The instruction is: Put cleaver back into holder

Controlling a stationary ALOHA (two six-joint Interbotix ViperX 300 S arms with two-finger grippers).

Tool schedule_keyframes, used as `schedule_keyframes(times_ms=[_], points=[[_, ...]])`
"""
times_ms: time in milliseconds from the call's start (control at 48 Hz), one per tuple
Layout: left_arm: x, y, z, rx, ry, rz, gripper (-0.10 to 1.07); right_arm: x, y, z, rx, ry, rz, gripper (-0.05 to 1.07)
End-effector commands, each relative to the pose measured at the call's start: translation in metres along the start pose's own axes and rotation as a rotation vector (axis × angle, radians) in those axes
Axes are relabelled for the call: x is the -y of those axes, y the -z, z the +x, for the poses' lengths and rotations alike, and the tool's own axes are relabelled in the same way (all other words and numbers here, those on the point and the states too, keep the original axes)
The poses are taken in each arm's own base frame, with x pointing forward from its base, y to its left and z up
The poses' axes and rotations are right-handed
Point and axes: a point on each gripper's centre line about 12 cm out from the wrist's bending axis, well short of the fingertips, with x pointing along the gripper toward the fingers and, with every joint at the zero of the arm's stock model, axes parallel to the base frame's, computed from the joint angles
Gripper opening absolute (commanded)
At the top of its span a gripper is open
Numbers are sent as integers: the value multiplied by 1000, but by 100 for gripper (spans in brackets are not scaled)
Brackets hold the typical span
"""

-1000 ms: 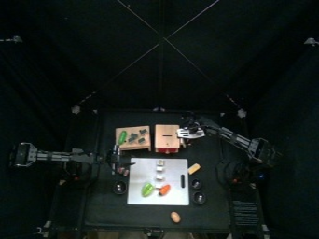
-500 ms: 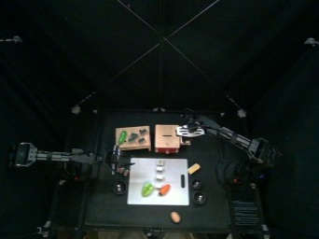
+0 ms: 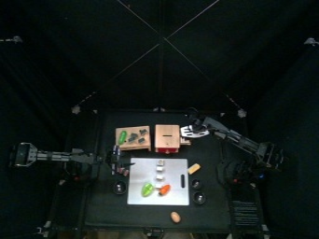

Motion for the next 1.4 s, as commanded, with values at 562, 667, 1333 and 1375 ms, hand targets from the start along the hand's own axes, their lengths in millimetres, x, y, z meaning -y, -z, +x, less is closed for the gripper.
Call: schedule_keyframes(times_ms=[562, 667, 1333, 1375], points=[[-1, 1, 0, -1, -4, -8, 76, -25, 89, 35, 416, -484, -537, 67], [1, 3, -1, -6, 2, -3, 76, -24, 94, 45, 420, -485, -581, 67], [8, 14, -5, -24, 23, -15, 76, -41, 109, 91, 454, -475, -901, 67], [9, 14, -5, -25, 25, -14, 76, -41, 110, 94, 446, -472, -902, 67]])
